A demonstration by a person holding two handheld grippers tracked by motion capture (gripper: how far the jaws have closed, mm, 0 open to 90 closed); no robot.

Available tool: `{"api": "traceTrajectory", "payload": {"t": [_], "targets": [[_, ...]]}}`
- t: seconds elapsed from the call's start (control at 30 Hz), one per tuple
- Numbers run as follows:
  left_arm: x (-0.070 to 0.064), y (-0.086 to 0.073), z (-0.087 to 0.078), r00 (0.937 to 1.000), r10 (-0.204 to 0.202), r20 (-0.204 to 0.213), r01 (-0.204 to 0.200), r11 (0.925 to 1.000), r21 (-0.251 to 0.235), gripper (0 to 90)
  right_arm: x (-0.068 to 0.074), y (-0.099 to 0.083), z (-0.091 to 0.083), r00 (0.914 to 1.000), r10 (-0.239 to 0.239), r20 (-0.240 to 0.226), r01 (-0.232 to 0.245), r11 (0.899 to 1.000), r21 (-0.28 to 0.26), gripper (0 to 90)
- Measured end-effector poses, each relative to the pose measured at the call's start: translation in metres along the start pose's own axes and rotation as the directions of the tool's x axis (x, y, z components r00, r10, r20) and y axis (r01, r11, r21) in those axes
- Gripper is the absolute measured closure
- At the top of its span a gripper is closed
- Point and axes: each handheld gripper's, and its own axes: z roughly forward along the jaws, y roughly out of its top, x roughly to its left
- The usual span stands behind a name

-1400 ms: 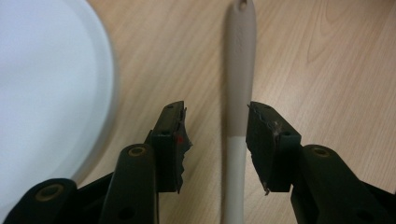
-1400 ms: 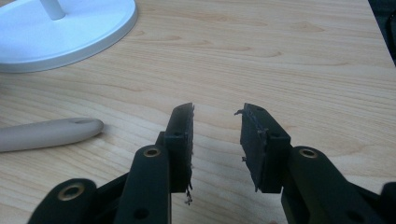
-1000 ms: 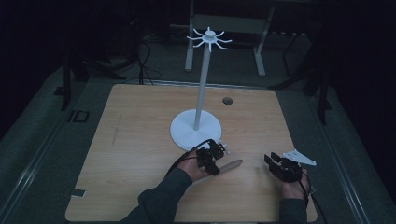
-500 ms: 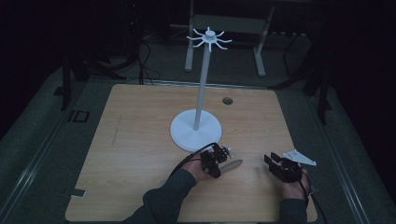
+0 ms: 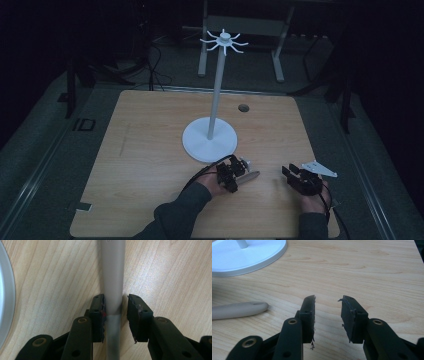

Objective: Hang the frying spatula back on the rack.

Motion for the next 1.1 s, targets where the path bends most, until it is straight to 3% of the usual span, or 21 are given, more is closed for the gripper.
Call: {"api": "traceTrajectory", "payload": {"t": [0.13, 0.27, 0.73, 1.1], "targets": [[-0.0048, 0.0028, 0.0012, 0.9999, 0.014, -0.003, -0.014, 0.9999, -0.002, 69.1, 0.0008, -0.0002, 0.0008, 1.0000, -0.003, 0.000, 0.003, 1.000, 0.006, 63.3], [-0.0098, 0.0051, 0.0019, 0.9982, 0.046, -0.039, -0.046, 0.9989, 0.011, 72.1, 0.0006, -0.0003, 0.0007, 1.0000, -0.003, 0.001, 0.003, 1.000, 0.007, 63.1], [-0.0087, 0.0096, 0.0018, 0.9987, 0.034, -0.038, -0.032, 0.9982, 0.050, 72.7, 0.0006, -0.0005, 0.0004, 1.0000, 0.000, -0.002, 0.000, 1.000, 0.006, 62.7], [-0.0059, 0.0032, 0.0008, 0.9991, 0.011, -0.041, -0.010, 0.9999, 0.007, 74.3, -0.0001, -0.0008, 0.0006, 1.0000, 0.003, -0.002, -0.003, 1.000, 0.006, 62.7]]}}
